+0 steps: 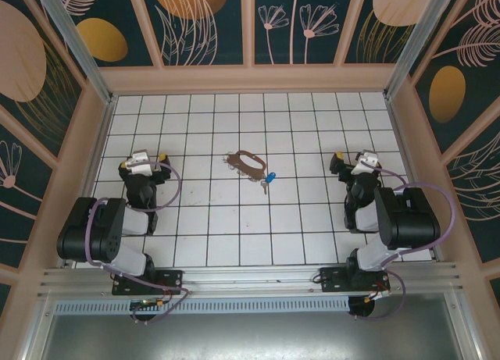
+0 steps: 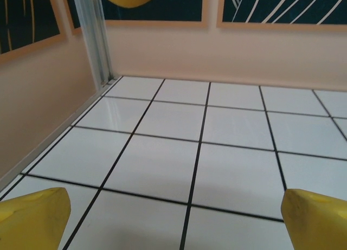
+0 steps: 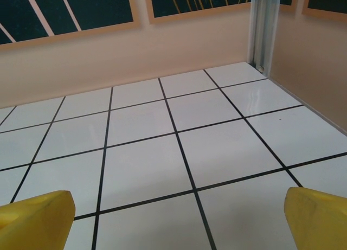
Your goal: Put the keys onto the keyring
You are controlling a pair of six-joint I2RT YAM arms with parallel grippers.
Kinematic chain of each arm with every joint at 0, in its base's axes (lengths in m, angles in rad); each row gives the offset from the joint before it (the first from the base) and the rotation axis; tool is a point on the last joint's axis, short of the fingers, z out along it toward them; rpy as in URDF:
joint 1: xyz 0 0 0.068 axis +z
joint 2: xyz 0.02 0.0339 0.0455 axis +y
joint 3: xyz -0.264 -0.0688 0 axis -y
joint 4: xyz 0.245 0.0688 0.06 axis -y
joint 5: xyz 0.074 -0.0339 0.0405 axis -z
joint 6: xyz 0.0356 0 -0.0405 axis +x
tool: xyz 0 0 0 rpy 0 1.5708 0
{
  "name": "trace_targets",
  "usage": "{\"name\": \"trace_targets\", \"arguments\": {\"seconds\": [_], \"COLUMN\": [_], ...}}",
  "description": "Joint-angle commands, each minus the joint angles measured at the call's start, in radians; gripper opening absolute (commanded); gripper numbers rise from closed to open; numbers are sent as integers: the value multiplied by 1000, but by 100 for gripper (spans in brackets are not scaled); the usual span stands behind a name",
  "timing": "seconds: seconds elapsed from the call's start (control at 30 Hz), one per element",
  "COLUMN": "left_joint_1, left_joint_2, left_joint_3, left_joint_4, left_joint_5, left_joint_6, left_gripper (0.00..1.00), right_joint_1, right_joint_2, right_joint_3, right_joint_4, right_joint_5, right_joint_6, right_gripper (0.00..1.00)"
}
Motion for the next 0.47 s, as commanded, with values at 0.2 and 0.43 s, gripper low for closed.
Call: {"name": "trace_targets", "arguments": {"seconds": [0.2,0.43], "left_joint_1": [6,6], "left_joint_2": [4,5], "left_joint_3": [21,21], "left_joint_4": [15,15], "left_joint_5": [40,41], "left_joint_6": [-18,-18], "left_gripper": [99,99], "right_joint_1": [4,-11], "right_joint_2": [-3,-5], "right_joint_3": [14,22], "right_joint_4": [23,3], "right_joint_5": [16,-36], "right_joint_6": [-13,-10], "right_gripper": [99,99]}}
